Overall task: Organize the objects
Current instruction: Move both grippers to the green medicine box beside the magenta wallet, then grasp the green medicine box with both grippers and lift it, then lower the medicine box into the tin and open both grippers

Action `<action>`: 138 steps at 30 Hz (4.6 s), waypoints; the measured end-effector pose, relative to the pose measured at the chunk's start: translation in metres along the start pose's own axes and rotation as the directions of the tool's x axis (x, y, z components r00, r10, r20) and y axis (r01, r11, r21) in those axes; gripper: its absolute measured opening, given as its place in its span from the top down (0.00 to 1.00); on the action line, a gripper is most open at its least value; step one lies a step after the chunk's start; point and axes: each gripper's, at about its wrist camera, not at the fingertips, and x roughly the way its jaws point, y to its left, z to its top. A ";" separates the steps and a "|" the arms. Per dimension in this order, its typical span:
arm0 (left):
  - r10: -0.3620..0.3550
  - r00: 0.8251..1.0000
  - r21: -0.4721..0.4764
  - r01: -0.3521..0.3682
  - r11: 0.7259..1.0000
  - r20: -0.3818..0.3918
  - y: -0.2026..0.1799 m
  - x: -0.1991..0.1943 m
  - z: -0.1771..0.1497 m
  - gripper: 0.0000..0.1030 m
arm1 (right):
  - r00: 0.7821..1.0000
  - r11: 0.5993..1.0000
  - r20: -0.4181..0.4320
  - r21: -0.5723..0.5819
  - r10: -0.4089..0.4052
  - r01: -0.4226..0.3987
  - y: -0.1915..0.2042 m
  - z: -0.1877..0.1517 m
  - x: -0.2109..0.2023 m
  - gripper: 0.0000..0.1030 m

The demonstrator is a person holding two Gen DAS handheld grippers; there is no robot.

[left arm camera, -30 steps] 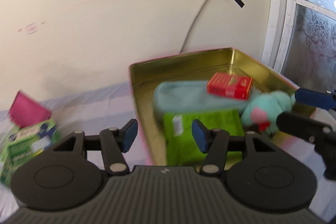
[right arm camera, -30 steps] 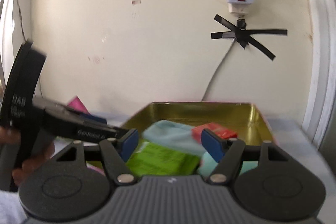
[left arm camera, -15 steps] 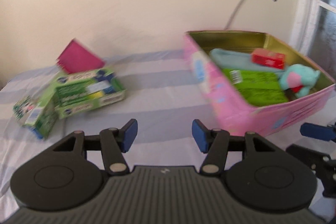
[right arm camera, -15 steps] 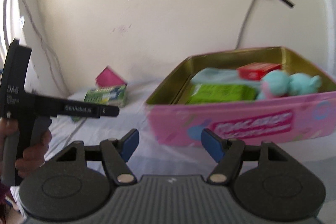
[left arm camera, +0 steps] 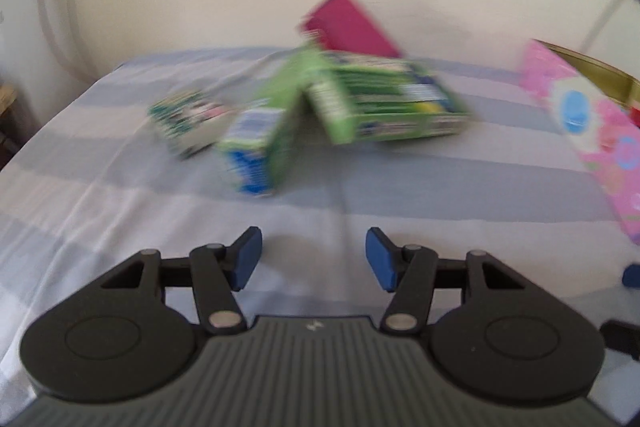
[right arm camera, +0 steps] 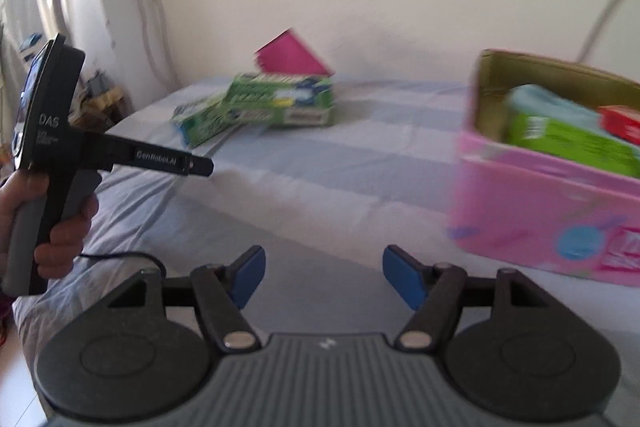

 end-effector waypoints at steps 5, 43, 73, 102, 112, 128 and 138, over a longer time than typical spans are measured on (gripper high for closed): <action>0.063 0.997 -0.072 -0.059 0.996 0.054 0.034 0.003 0.000 0.33 | 0.996 0.998 -0.059 0.004 0.070 -0.070 0.010 0.030 0.030 0.31; 0.044 0.992 -0.186 -0.022 0.982 0.114 0.062 0.006 -0.005 0.31 | 0.980 0.967 -0.081 0.198 0.181 -0.162 0.003 0.127 0.164 0.38; -0.076 0.980 -0.344 0.137 0.929 0.184 0.087 -0.039 -0.023 0.32 | 0.990 0.977 -0.003 0.162 0.143 -0.141 -0.003 0.061 0.058 0.34; -0.435 0.881 0.017 0.440 0.898 0.184 -0.128 -0.066 0.080 0.47 | 0.973 0.993 0.232 0.120 -0.008 -0.021 -0.102 0.097 -0.064 0.45; -0.503 0.863 0.141 0.492 0.859 0.055 -0.269 0.004 0.130 0.49 | 0.987 0.944 0.094 0.316 -0.127 0.091 -0.258 0.138 -0.057 0.46; -0.342 0.937 0.244 0.315 0.917 0.076 -0.286 0.018 0.121 0.47 | 0.980 0.923 0.059 0.349 -0.192 0.160 -0.265 0.122 -0.024 0.38; -0.352 0.929 0.287 0.308 0.907 0.115 -0.266 -0.046 0.087 0.47 | 0.980 0.922 0.097 0.367 -0.172 0.125 -0.218 0.088 -0.073 0.38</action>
